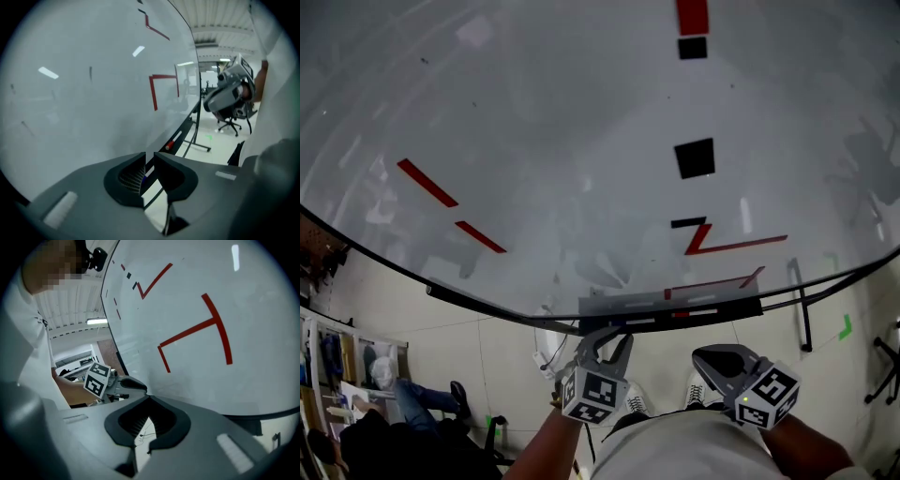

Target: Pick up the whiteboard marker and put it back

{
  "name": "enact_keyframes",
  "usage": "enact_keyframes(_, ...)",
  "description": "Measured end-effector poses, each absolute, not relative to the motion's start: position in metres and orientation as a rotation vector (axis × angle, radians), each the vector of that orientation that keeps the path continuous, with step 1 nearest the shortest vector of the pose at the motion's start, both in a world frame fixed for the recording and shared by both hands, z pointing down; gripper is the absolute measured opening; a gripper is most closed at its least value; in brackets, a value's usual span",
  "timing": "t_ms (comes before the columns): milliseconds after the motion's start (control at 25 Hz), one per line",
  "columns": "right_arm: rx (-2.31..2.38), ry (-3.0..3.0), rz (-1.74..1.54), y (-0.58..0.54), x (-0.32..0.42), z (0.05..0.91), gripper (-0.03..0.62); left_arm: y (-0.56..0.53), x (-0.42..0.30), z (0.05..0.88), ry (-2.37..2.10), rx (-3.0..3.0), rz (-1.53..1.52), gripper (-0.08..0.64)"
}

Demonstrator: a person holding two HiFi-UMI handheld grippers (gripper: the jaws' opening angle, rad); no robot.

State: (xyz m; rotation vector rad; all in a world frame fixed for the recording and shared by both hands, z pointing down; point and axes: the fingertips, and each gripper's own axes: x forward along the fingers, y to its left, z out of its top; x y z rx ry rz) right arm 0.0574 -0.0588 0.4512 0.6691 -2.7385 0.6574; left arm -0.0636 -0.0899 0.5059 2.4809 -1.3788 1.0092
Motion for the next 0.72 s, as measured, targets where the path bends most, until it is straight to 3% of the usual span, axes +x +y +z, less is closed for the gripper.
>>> enact_keyframes(280,0.777,-2.703,0.675,-0.059,0.065,0.46,0.002,-0.101,-0.058,0.541,-1.182,2.627,1.481,0.077)
enact_keyframes(720,0.916,-2.668,0.699,-0.066,0.082,0.458,0.002,-0.105,-0.053,0.578,-0.913,2.633,1.784,0.081)
